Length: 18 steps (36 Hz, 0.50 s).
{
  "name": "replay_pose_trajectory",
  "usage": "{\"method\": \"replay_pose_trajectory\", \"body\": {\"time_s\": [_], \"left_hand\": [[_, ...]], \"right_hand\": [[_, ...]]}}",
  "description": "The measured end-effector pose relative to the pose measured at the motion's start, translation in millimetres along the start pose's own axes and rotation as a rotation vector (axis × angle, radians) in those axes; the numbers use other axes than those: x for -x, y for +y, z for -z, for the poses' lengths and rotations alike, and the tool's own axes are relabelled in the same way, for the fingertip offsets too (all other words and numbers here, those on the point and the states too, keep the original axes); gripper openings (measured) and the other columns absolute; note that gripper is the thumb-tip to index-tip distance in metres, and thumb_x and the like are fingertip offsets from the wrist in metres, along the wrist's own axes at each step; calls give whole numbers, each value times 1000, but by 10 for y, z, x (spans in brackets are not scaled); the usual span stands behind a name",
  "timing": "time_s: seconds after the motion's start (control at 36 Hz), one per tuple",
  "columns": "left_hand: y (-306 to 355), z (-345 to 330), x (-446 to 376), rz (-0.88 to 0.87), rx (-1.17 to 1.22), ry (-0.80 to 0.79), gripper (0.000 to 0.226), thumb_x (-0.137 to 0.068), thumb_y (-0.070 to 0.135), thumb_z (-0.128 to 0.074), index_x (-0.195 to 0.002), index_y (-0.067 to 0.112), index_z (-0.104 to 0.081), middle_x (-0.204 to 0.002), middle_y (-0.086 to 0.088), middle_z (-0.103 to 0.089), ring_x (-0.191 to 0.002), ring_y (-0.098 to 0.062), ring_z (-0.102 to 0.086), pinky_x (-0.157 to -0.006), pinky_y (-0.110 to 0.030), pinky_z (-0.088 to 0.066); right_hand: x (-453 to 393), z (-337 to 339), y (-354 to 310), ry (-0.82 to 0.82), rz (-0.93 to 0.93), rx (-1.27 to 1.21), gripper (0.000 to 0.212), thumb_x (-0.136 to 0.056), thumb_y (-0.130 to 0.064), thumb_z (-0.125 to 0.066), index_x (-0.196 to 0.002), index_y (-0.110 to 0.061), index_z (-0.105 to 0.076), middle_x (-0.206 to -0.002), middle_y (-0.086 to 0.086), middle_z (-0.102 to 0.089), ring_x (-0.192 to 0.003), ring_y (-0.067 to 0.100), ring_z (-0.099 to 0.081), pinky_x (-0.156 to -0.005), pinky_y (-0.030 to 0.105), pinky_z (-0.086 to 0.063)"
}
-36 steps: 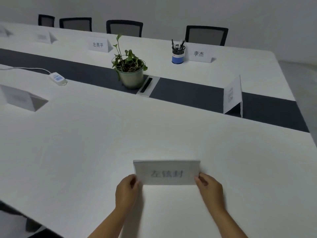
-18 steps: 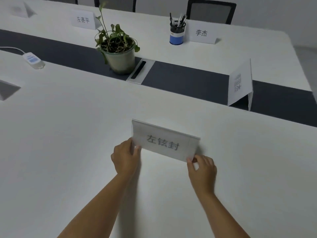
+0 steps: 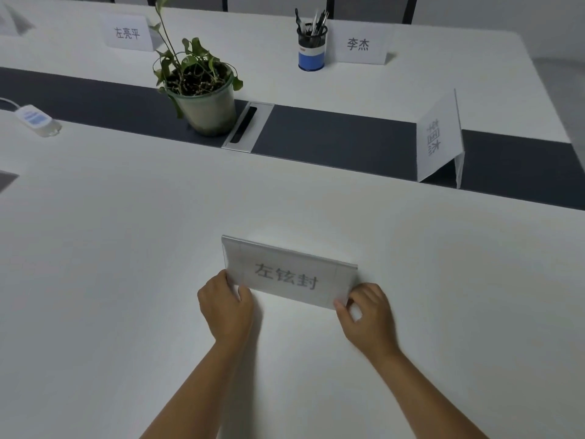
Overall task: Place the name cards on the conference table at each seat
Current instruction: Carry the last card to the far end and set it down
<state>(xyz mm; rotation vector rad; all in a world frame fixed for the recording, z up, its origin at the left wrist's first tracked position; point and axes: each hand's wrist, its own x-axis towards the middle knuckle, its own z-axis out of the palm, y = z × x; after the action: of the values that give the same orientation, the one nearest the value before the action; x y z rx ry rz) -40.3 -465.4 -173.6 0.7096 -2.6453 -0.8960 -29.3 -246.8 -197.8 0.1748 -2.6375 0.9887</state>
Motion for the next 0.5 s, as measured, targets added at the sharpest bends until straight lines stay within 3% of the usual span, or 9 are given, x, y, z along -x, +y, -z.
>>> {"method": "replay_pose_trajectory", "body": {"time_s": [0.19,0.33,0.5], "left_hand": [[-69,29,48,-28,31,14,24,-72,22,-40,-71,1,-51,-65,-15,-58,-67,-35,-51,-65,-45,-47],[-99,52,70,-24,55,-17,13,-79,12,-53,-74,0,-52,-67,-17,-57,-73,-40,-52,-69,-44,-44],[-96,54,62,-7,68,-16,10,-79,8,-54,-73,0,-52,-66,-19,-57,-71,-40,-51,-68,-45,-43]], "right_hand": [[-19,-35,20,17,-6,23,33,-76,-34,-52,-57,-7,-56,-60,9,-62,-71,16,-42,-61,27,-37],[-34,-42,12,47,-54,37,34,-75,-35,-51,-61,-6,-60,-64,10,-64,-74,15,-41,-64,24,-35],[-35,-49,7,35,-54,44,33,-75,-36,-51,-63,-7,-62,-66,9,-64,-75,14,-41,-66,23,-35]]}}
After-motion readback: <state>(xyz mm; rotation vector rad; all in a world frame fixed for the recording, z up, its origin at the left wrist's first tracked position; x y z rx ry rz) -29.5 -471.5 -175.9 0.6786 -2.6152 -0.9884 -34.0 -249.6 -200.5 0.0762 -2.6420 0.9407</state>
